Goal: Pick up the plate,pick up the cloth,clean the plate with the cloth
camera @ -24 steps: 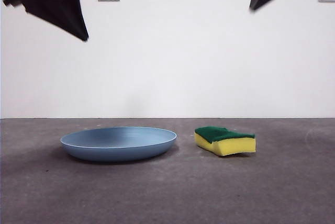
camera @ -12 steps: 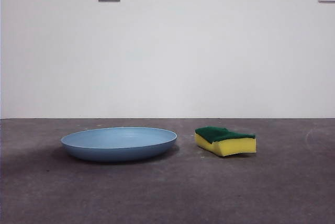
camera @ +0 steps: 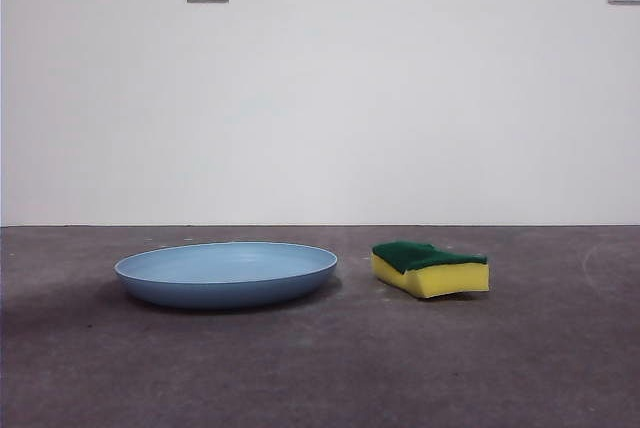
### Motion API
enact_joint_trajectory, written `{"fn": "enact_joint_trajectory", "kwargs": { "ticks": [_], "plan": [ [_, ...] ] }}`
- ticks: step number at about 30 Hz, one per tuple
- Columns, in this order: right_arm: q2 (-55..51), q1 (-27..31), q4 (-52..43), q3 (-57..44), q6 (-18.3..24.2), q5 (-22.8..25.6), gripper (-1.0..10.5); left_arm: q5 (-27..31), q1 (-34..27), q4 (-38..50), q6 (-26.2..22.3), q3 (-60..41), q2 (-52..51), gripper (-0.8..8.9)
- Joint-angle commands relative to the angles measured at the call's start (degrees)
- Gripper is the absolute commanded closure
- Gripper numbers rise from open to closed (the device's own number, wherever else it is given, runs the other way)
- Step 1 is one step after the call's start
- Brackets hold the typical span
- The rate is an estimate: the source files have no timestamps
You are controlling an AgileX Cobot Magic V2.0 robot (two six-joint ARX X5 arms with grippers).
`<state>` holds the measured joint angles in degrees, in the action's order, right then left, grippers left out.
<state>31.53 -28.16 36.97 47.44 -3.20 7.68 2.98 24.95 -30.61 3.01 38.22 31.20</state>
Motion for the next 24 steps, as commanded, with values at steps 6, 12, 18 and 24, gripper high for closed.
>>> {"fn": "enact_joint_trajectory", "kwargs": {
  "ticks": [6, 12, 18, 24],
  "plan": [
    [0.1, 0.0, -0.4, -0.6, 0.1, 0.2, 9.5, -0.1, 0.2, 0.1, 0.3, -0.2, 2.3, 8.17],
    [0.1, 0.0, -0.4, -0.6, 0.1, 0.2, 9.5, 1.7, -0.2, -0.4, -5.1, -0.3, 1.4, 8.17],
    [0.1, 0.0, -0.4, -0.6, 0.1, 0.2, 9.5, 2.6, -5.5, 3.3, -8.9, -2.6, -5.4, 8.17],
    [0.1, 0.0, -0.4, -0.6, 0.1, 0.2, 9.5, 1.2, -13.9, 15.2, -8.6, -15.0, -14.8, 8.17]
  ]
}}
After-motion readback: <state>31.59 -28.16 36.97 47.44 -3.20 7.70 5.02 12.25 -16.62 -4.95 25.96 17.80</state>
